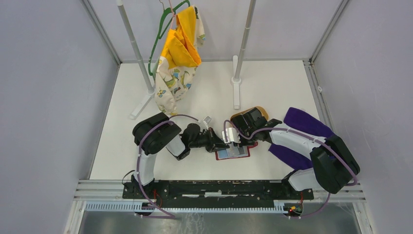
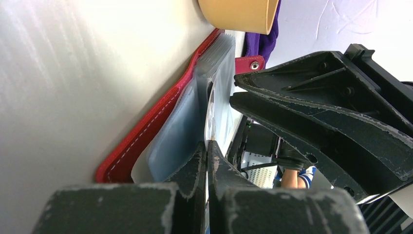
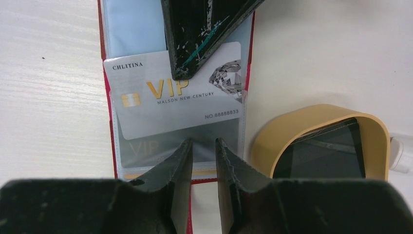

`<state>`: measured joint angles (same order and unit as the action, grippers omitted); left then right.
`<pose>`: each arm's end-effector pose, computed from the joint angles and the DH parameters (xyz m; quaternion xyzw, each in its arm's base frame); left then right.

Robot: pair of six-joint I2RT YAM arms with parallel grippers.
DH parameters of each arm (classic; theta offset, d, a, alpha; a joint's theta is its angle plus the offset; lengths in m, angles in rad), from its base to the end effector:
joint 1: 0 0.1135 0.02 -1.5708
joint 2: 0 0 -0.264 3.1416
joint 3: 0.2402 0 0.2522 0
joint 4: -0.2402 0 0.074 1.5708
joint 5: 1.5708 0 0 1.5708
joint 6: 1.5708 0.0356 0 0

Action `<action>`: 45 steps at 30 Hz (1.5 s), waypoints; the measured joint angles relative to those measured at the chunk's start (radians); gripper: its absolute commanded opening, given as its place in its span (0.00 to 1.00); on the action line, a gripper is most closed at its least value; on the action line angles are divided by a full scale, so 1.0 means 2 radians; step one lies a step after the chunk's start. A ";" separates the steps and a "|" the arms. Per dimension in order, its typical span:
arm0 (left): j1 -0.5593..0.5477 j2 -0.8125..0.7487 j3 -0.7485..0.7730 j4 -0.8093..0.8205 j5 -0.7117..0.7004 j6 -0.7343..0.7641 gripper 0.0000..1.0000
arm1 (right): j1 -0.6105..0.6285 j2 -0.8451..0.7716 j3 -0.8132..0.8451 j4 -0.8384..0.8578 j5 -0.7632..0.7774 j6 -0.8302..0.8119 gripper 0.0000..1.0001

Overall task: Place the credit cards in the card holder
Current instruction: Insert the credit card into the card holder.

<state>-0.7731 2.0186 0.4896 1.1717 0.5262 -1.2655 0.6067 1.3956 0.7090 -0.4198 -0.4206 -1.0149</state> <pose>0.2041 -0.2242 0.0726 -0.0495 0.8055 -0.5809 0.1065 0.1964 0.1540 0.1694 -0.7229 0.6208 0.1533 0.2616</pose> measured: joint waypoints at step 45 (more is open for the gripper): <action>-0.005 0.001 0.032 -0.062 0.020 0.001 0.32 | 0.246 0.008 -0.041 0.099 0.183 0.039 0.02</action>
<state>-0.7834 2.0205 0.5545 1.0485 0.5655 -1.2629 1.0985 1.4113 0.6277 -0.2214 -0.0544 -0.9367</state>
